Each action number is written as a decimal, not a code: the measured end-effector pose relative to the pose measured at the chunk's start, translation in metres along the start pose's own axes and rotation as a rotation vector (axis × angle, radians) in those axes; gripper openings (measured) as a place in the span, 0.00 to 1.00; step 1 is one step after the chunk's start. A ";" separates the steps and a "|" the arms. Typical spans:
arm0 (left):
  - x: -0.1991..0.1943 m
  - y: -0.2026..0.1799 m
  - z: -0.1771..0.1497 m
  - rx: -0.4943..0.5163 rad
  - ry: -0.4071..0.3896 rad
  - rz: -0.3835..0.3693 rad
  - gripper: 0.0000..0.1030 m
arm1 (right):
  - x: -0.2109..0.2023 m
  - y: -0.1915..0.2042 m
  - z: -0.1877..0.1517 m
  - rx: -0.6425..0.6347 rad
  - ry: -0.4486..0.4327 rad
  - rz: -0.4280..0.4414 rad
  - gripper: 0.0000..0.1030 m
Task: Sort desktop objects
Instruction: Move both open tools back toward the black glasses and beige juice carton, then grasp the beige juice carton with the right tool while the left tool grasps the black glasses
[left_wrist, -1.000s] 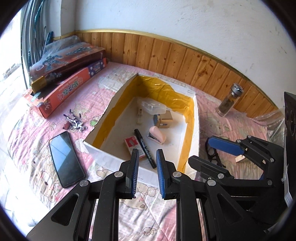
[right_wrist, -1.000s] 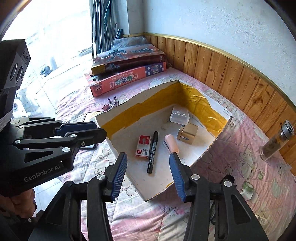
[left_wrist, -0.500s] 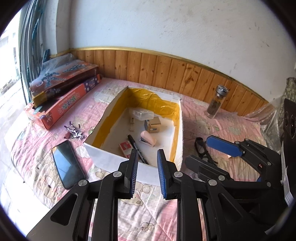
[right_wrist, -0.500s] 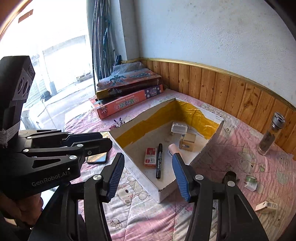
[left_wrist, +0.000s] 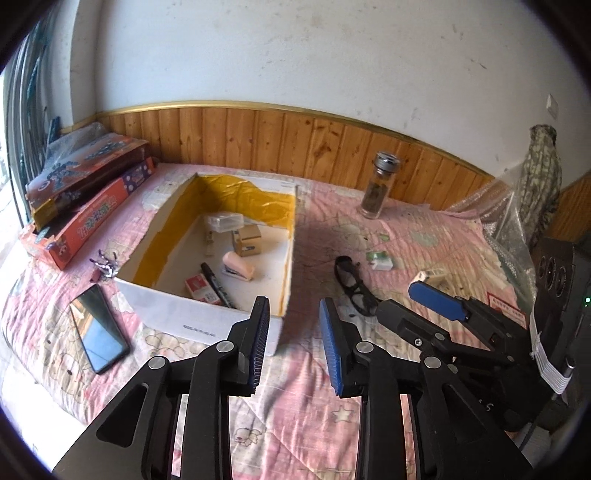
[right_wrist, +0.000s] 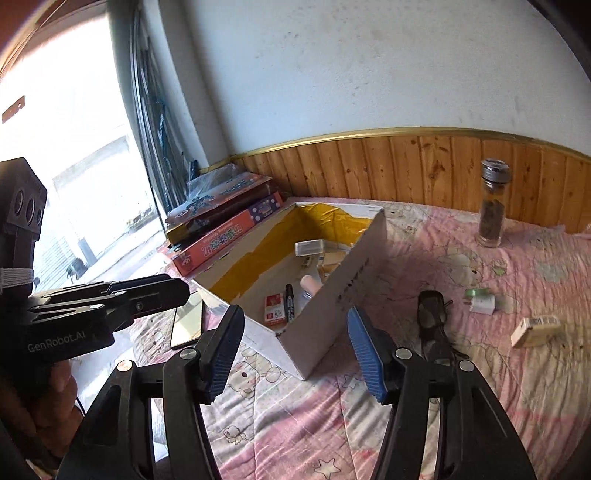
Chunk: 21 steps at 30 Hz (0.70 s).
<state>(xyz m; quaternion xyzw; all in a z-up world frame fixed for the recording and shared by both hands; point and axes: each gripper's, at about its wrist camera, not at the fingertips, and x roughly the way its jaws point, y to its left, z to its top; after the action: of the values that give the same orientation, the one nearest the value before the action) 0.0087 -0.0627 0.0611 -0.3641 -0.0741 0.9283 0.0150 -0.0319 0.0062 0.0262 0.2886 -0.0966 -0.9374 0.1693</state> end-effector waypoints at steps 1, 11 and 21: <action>0.004 -0.007 -0.002 0.011 0.013 -0.015 0.33 | -0.004 -0.010 -0.006 0.029 -0.005 -0.015 0.59; 0.087 -0.056 -0.007 0.041 0.200 -0.111 0.39 | -0.014 -0.116 -0.056 0.299 0.033 -0.179 0.60; 0.203 -0.085 0.012 -0.043 0.375 -0.126 0.42 | -0.004 -0.210 -0.056 0.466 0.057 -0.361 0.73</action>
<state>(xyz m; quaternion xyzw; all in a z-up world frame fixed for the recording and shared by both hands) -0.1508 0.0366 -0.0538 -0.5255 -0.1123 0.8396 0.0788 -0.0519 0.1974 -0.0762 0.3585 -0.2515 -0.8964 -0.0685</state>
